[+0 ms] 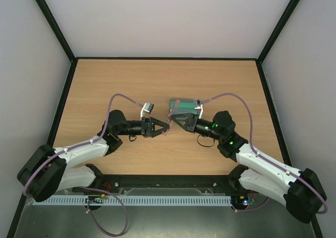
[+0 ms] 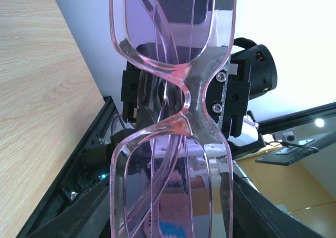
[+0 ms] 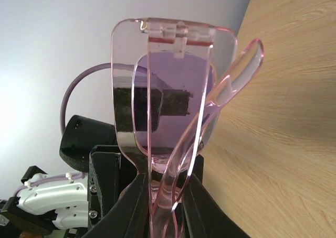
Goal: Organize the sunglasses
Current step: Fold the sunglasses, then adjust the sunglasses case at the center of the board.
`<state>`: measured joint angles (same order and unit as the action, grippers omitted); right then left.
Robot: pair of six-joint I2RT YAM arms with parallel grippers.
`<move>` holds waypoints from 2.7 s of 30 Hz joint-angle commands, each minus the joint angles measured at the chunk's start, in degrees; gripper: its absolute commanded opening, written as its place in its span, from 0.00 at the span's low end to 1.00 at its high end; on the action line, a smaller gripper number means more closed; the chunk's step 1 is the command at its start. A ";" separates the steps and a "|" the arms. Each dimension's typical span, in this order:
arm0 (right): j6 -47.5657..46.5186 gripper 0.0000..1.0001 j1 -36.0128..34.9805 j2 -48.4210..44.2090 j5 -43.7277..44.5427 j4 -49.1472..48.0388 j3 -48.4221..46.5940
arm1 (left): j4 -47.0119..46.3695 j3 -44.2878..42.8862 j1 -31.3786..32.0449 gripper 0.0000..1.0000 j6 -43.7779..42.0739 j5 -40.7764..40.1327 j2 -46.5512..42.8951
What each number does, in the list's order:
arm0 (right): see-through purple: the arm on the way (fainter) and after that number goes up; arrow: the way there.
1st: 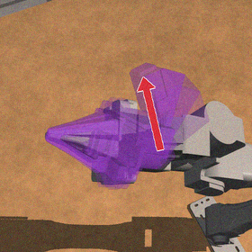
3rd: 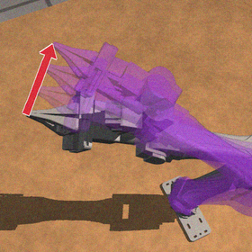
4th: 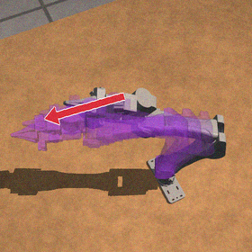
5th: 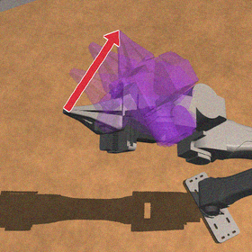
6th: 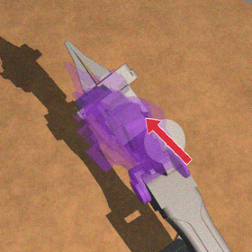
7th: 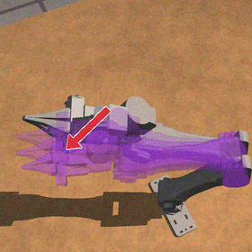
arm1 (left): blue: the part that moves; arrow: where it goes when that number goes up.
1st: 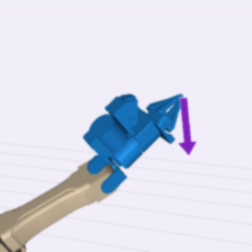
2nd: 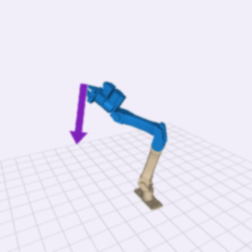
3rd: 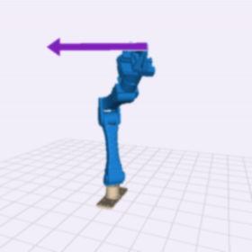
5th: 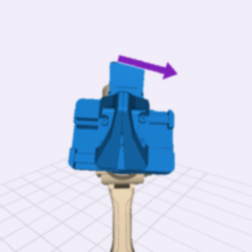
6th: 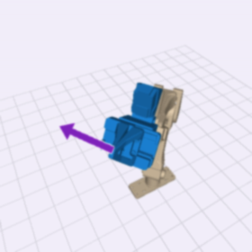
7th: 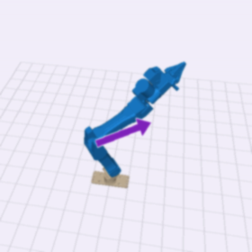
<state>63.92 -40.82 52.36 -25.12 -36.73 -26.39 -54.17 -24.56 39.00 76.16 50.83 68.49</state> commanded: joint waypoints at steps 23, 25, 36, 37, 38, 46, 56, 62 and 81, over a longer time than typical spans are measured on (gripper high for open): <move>-12.51 0.06 14.40 -8.33 0.05 26.66 -9.94 | 26.28 -12.00 -10.24 0.84 -17.88 -10.37 -1.41; -13.56 0.06 16.55 -9.10 -1.32 29.26 -11.15 | 26.87 -15.76 -11.33 0.83 -20.04 -13.37 3.75; -18.71 0.06 21.55 -7.41 0.85 39.54 -12.13 | 16.66 -39.30 -11.37 0.82 -22.07 -17.62 44.13; -18.89 0.06 22.45 -7.46 0.02 39.51 -11.66 | 15.92 -39.86 -11.71 0.82 -22.33 -18.32 46.07; -18.92 0.06 23.32 -7.71 -0.81 39.55 -11.06 | 15.60 -40.25 -11.95 0.82 -23.05 -19.24 47.67; -20.23 0.06 27.56 -9.05 -2.88 41.57 -8.54 | 16.84 -47.28 -12.04 0.82 -24.48 -18.07 56.76; -20.15 0.06 29.20 -6.30 -3.71 38.32 -5.66 | 9.47 -37.07 -11.05 0.82 -21.34 -17.77 54.26; -21.02 0.06 29.63 -4.86 -3.29 38.20 -5.48 | 4.53 -32.24 -9.91 0.82 -19.09 -16.92 53.42; -25.46 0.06 30.37 8.89 -0.45 39.87 -11.34 | -4.10 -20.83 -6.68 0.81 -14.88 -16.48 48.77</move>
<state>41.34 -10.76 57.21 -26.33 1.74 -32.88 -56.21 -46.70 32.29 61.56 33.87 118.96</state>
